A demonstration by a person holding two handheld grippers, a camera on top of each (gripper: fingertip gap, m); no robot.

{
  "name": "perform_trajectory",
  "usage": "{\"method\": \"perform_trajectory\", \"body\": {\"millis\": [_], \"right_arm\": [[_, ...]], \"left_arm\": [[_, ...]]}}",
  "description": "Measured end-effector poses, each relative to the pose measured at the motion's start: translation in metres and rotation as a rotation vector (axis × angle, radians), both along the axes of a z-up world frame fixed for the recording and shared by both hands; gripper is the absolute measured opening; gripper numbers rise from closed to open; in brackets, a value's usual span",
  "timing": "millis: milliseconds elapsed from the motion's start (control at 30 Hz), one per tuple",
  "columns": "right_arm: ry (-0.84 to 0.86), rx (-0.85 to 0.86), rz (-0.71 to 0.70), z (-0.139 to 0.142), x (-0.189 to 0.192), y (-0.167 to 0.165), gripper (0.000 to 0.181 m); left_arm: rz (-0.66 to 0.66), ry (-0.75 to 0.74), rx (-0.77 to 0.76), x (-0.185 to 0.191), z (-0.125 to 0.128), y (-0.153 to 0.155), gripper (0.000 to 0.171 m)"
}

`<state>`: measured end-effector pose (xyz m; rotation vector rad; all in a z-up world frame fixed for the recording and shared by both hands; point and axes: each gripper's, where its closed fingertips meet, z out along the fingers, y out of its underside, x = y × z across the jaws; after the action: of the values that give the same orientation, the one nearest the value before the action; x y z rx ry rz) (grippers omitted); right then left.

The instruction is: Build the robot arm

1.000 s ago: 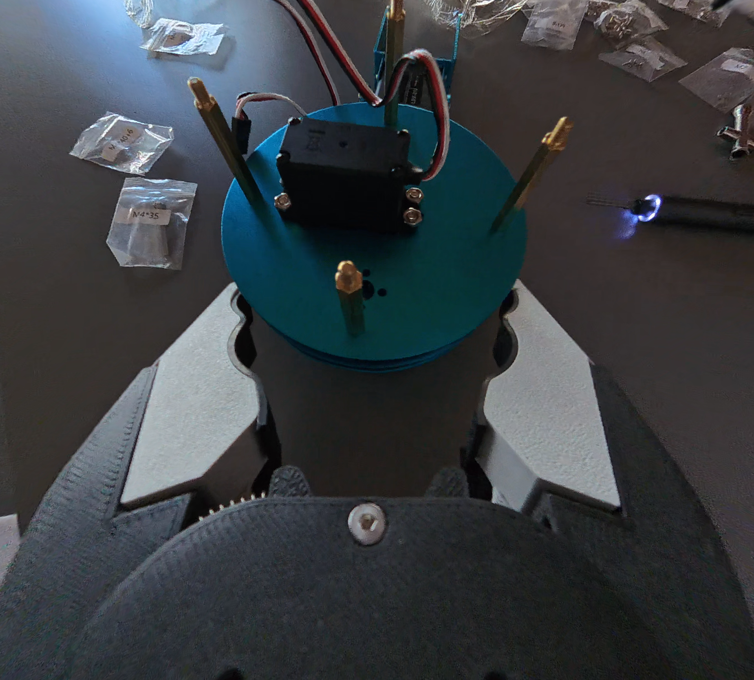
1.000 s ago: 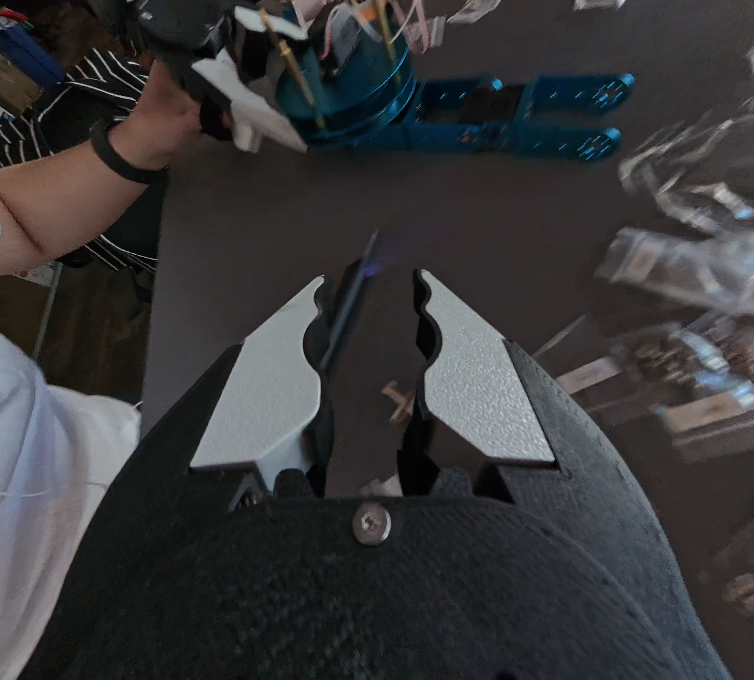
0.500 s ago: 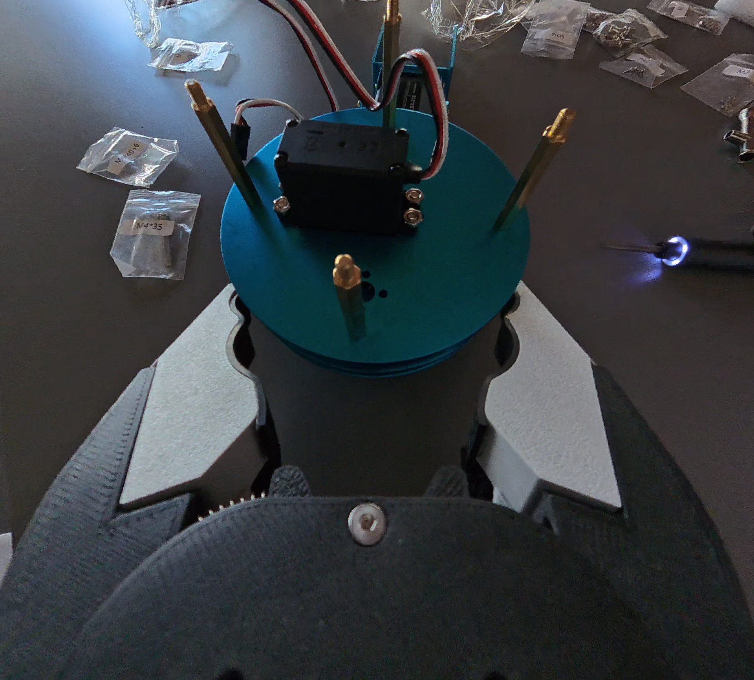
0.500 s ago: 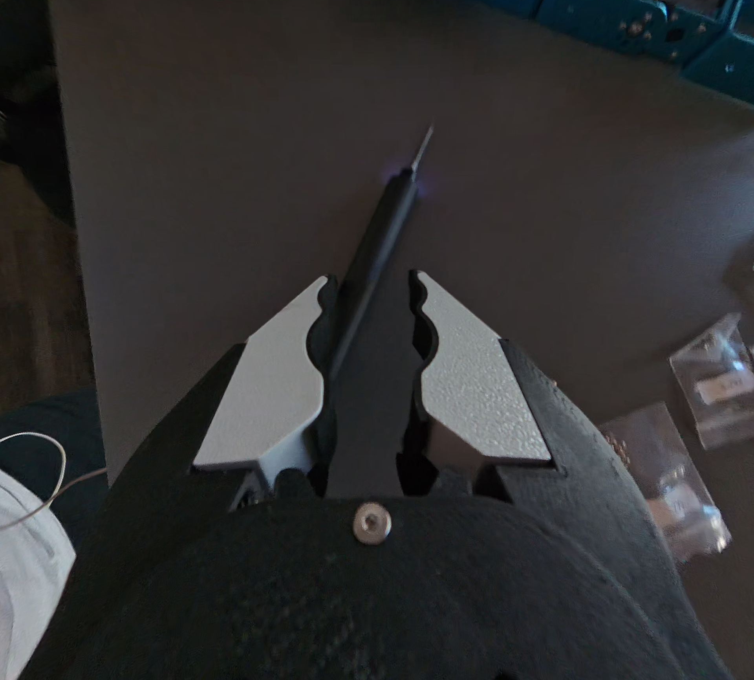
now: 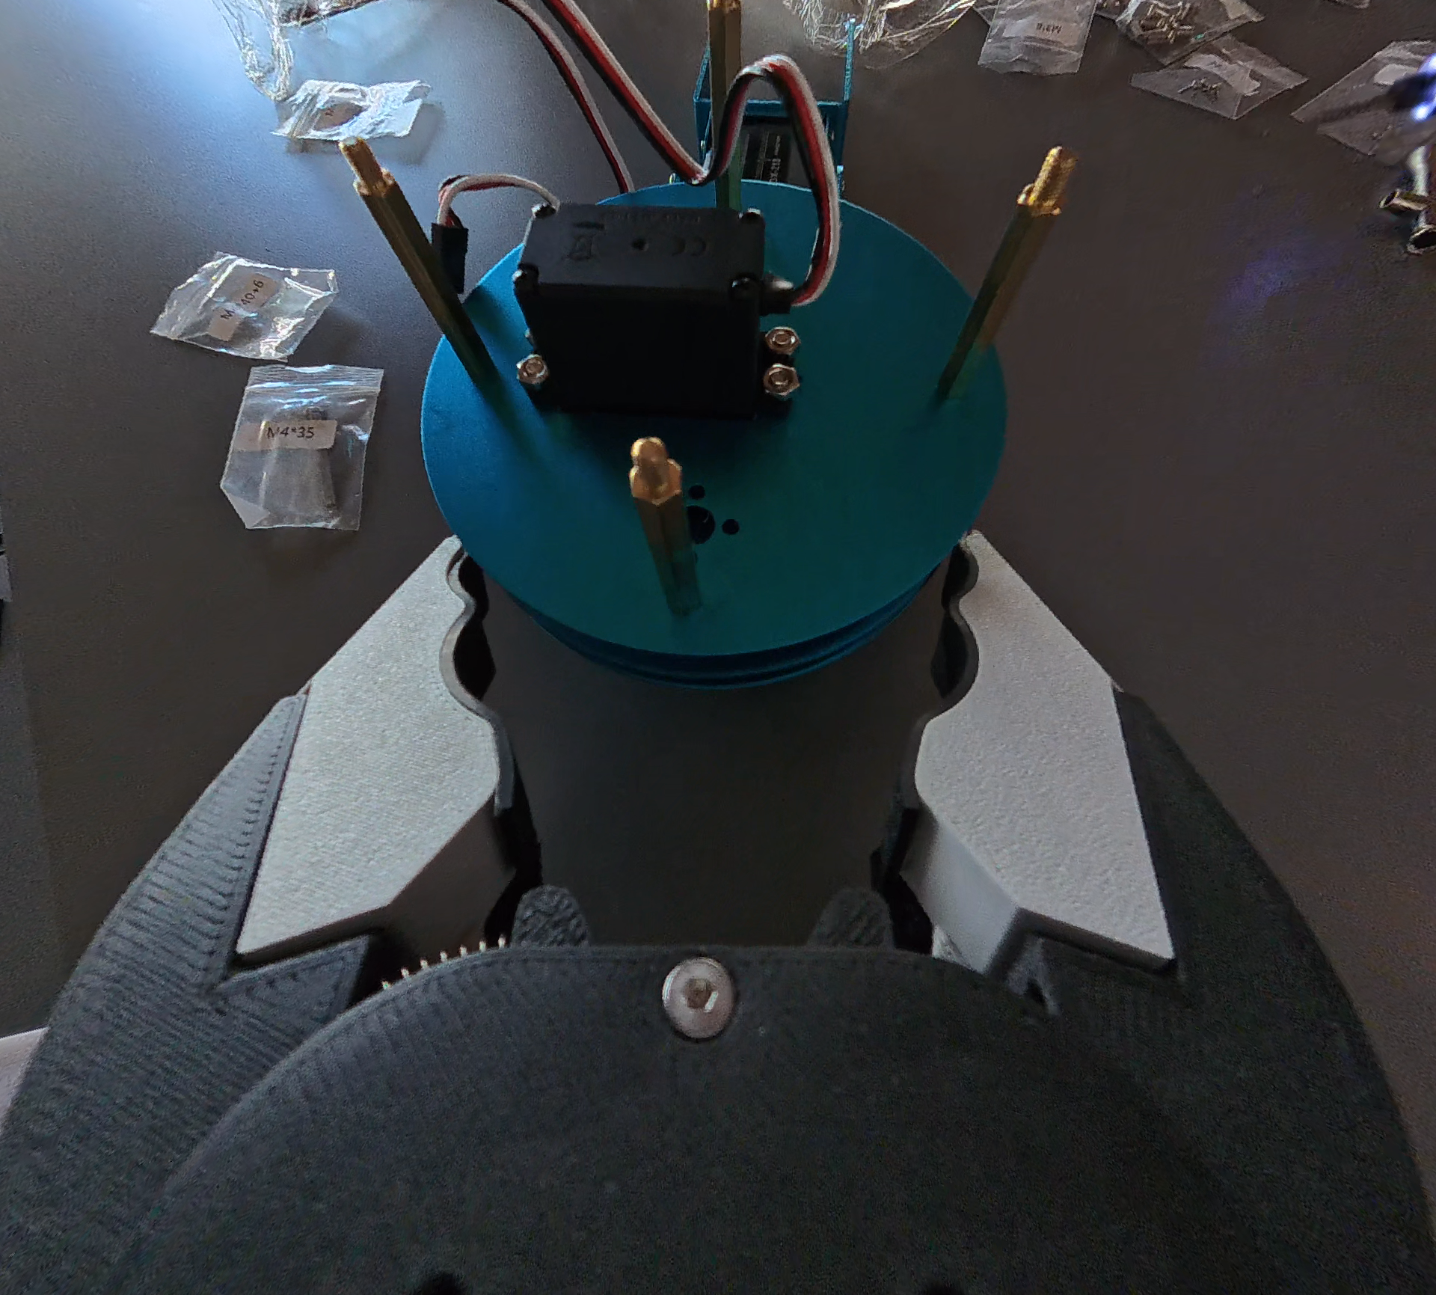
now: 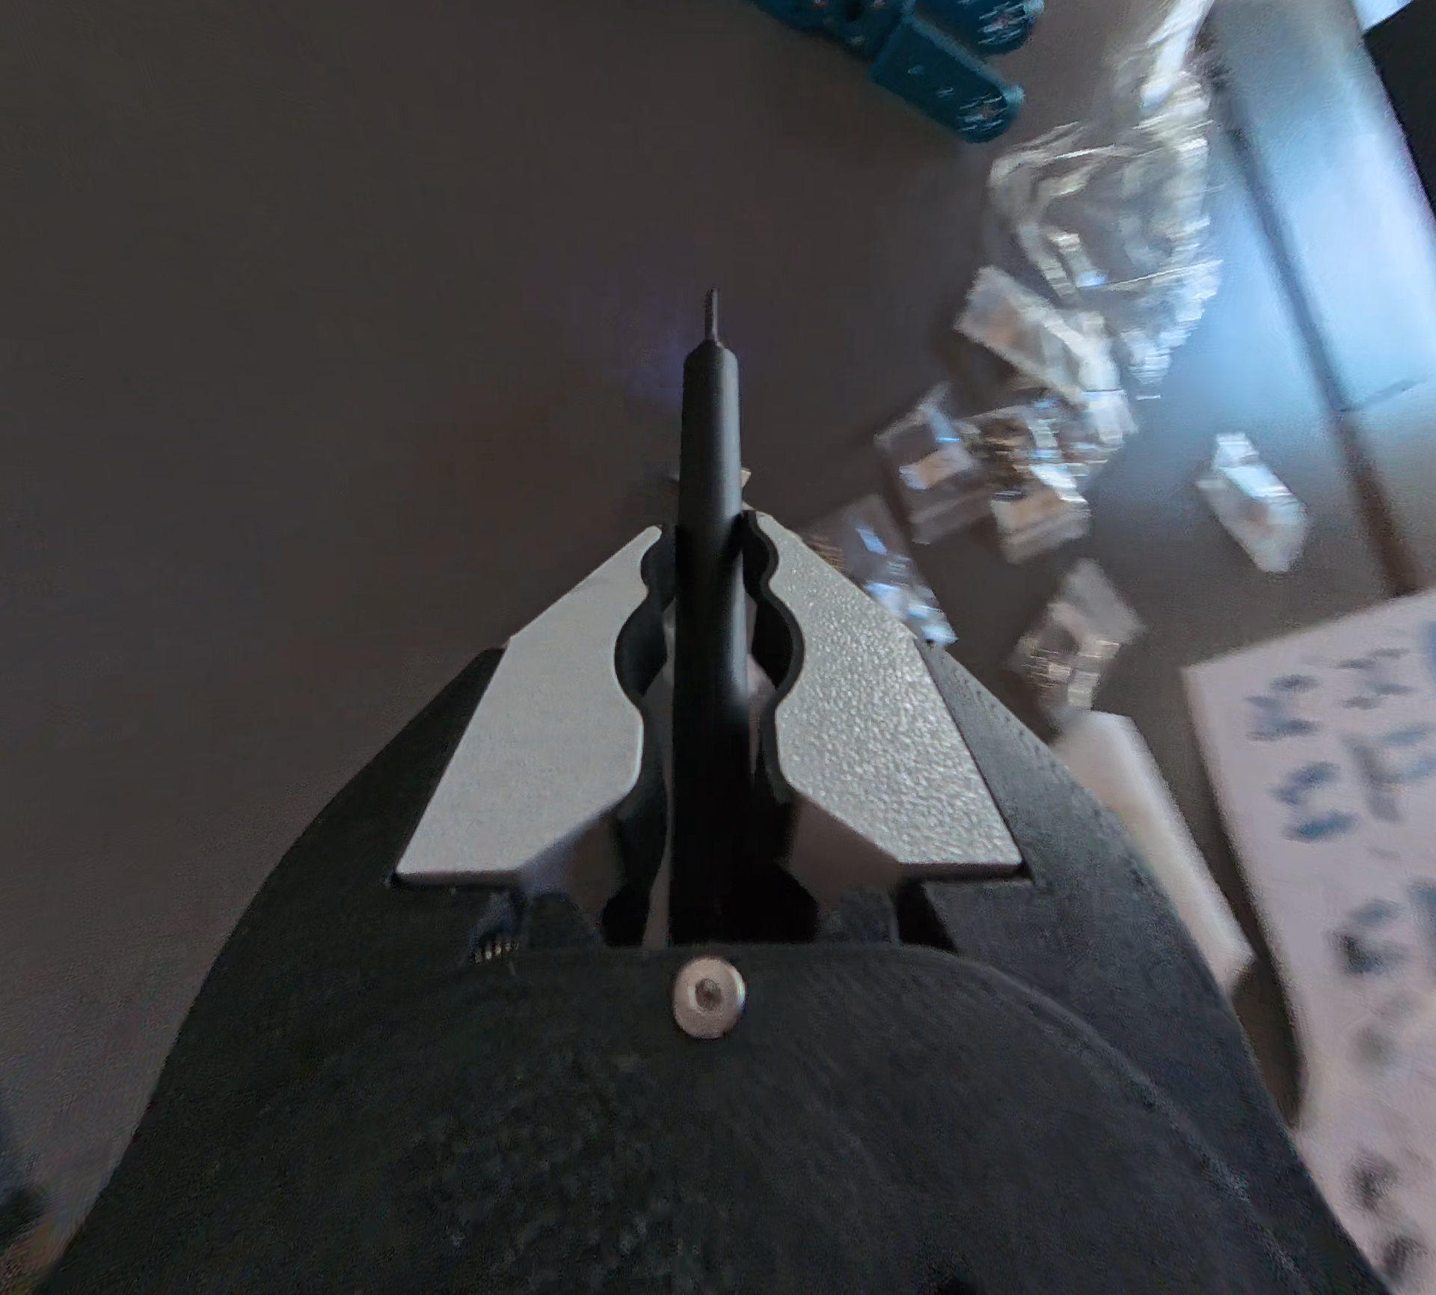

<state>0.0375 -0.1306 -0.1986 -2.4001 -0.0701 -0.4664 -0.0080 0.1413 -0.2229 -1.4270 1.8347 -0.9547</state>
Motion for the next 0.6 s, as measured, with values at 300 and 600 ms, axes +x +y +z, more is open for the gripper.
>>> {"method": "perform_trajectory", "body": {"millis": [300, 600], "right_arm": [[0.010, 0.033, -0.264, 0.000, 0.086, -0.057, 0.017], [0.196, 0.064, -0.477, -0.041, 0.092, -0.062, 0.019]], "left_arm": [[-0.007, 0.003, -0.009, 0.000, 0.000, 0.000, 0.117], [-0.093, 0.019, -0.092, -0.005, 0.001, 0.001, 0.110]]}}
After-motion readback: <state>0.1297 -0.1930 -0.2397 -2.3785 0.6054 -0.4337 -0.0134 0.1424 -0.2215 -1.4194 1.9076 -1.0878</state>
